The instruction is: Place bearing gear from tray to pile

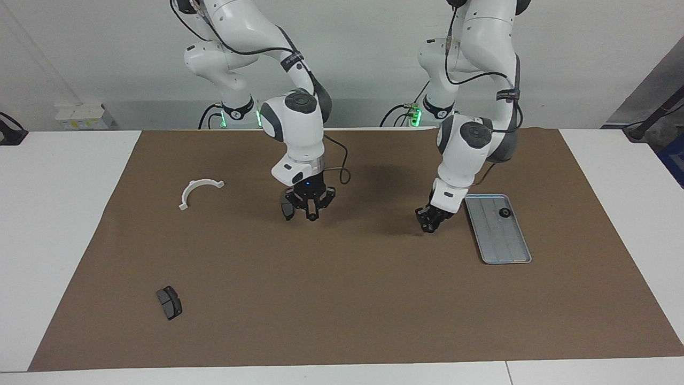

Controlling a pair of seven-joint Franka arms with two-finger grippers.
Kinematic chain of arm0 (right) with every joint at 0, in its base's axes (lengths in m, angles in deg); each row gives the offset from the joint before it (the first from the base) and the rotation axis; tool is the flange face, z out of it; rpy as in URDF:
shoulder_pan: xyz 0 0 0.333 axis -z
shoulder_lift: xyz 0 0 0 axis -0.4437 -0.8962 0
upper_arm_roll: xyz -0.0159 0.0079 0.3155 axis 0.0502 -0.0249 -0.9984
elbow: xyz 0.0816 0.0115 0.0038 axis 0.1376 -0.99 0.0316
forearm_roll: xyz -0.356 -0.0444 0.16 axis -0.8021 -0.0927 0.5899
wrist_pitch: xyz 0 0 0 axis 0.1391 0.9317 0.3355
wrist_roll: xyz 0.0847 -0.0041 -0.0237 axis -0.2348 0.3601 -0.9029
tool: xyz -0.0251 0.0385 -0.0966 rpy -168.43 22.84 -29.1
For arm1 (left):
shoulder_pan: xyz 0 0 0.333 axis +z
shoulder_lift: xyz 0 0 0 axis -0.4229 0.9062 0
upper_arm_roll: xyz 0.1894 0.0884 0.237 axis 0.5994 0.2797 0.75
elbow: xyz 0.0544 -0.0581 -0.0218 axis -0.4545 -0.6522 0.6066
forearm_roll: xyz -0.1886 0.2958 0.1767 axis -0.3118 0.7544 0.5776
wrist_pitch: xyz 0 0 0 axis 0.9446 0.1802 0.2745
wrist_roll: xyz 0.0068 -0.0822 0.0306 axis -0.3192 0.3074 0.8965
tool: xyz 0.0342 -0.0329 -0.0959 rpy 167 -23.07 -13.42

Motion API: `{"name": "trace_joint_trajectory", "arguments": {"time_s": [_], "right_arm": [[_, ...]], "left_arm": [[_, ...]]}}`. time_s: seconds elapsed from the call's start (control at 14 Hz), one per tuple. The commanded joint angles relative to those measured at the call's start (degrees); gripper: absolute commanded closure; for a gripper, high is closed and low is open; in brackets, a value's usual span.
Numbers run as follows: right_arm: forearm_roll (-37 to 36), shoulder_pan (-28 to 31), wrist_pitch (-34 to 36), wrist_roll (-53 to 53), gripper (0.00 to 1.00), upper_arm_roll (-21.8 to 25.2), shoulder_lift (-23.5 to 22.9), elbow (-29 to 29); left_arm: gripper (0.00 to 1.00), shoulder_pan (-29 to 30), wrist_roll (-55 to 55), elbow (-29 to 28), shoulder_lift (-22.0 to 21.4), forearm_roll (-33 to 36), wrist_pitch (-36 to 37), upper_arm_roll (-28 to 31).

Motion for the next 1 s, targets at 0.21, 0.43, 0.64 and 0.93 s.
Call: {"name": "trace_joint_trajectory", "arguments": {"time_s": [0.21,0.43,0.64,0.93], "right_arm": [[-0.2,7.1,-0.3,-8.3,1.0,-0.5,4.3,-7.8],[-0.1,10.9,-0.4,-14.5,1.0,-0.5,6.2,-12.3],[-0.1,16.4,-0.5,-22.0,0.99,-0.5,6.9,-14.4],[0.2,25.8,-0.6,-33.9,0.97,-0.5,6.6,-14.5]], "left_arm": [[0.77,-10.6,13.2,-1.7,-1.7,0.3,-0.8,0.7],[0.77,-15.0,16.8,-2.8,-1.2,0.2,-4.9,0.7],[0.68,-18.0,19.0,-2.9,-0.7,0.2,-7.6,0.7],[0.06,-19.4,18.8,-2.7,-0.7,0.2,-8.1,0.7]]}}
